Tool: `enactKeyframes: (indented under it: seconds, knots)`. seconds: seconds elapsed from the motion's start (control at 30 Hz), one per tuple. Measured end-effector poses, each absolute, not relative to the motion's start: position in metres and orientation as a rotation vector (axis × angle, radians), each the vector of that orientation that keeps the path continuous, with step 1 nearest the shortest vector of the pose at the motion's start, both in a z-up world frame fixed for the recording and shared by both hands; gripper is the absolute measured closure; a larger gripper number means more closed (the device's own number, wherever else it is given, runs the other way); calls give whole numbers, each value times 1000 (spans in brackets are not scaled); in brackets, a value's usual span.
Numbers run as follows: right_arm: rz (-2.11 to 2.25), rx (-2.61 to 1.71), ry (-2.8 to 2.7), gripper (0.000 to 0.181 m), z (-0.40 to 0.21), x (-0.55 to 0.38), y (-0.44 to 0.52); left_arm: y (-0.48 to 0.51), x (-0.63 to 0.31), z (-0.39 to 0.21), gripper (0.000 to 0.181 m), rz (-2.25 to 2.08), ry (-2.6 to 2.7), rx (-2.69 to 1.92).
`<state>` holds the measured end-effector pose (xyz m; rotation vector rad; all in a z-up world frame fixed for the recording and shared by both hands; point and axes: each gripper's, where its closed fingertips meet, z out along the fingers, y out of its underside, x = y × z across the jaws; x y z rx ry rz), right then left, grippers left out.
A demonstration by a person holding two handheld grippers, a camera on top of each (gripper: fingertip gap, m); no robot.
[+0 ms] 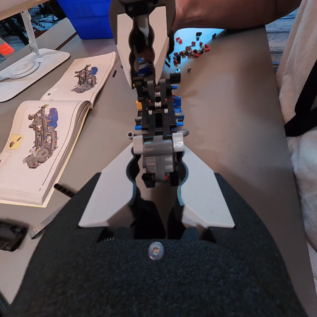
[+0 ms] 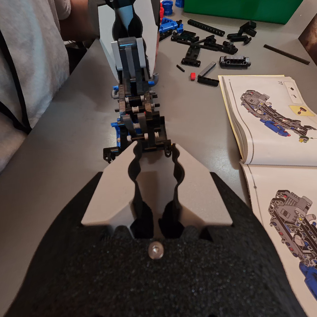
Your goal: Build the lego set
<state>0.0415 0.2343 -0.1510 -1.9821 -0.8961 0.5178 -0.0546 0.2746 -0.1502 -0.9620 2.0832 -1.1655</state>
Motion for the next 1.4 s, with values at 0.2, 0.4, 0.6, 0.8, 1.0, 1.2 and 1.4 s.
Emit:
enactKeyframes:
  seconds: [0.2, 0.4, 0.6, 0.8, 1.0, 1.2, 1.4]
  knots:
    - [537, -1998, -897, 147, -153, 42, 234, 275, -54, -151, 141, -1174, 2087, -976]
    - [510, -1999, -912, 147, -153, 43, 234, 276, -54, -151, 142, -1169, 2083, -979]
    - [512, -2004, -913, 148, -153, 43, 234, 276, -53, -151, 142, -1162, 2080, -980]
    - [512, -2006, -918, 148, -153, 43, 234, 276, -53, -151, 142, -1153, 2076, -977]
    - [485, -2002, -930, 148, -153, 43, 234, 277, -52, -151, 142, -1141, 2071, -976]
    - [468, -2000, -933, 148, -153, 43, 234, 278, -52, -151, 142, -1140, 2071, -982]
    - [468, -2003, -933, 148, -153, 43, 234, 278, -52, -151, 143, -1137, 2069, -987]
